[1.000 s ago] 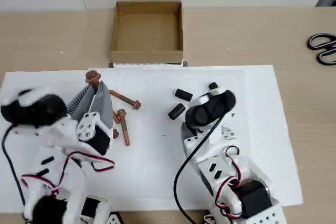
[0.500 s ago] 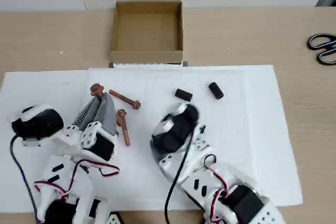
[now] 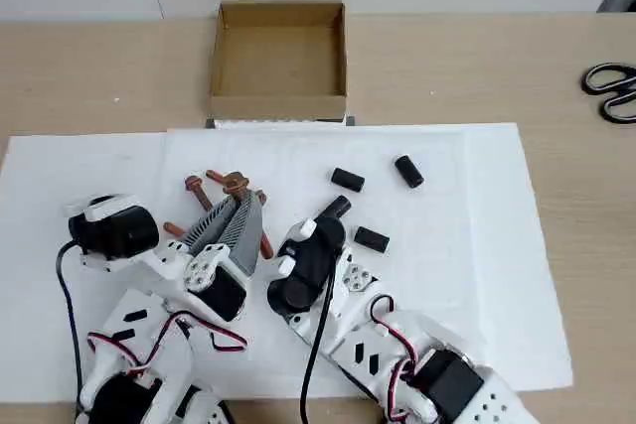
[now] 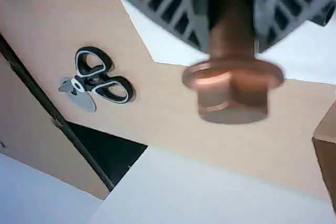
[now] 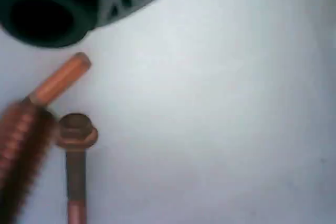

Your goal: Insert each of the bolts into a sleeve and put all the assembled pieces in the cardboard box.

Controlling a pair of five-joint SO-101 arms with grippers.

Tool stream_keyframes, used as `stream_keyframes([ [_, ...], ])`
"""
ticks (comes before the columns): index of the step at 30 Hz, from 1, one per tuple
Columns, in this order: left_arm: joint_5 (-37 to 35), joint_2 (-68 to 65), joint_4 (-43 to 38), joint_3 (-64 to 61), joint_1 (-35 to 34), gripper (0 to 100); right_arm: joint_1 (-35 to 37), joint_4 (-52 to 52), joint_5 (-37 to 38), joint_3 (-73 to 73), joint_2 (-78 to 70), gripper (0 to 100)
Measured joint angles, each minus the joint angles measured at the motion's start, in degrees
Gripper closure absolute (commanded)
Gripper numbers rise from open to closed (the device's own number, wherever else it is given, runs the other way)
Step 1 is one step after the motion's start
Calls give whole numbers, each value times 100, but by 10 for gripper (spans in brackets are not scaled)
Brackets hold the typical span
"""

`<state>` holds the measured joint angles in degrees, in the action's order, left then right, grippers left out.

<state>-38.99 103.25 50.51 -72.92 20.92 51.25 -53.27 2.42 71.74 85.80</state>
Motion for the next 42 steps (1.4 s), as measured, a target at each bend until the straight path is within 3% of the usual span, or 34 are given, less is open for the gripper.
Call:
stream_keyframes([
  [13, 0, 0, -97, -475, 26, 995, -360, 0, -9, 0, -9, 996],
  [23, 0, 0, -1618, -1231, 26, 995, -387, 0, -492, 35, -9, 996],
  [42, 0, 0, -1556, -1248, 457, 995, -484, 0, -967, 35, -9, 996],
])
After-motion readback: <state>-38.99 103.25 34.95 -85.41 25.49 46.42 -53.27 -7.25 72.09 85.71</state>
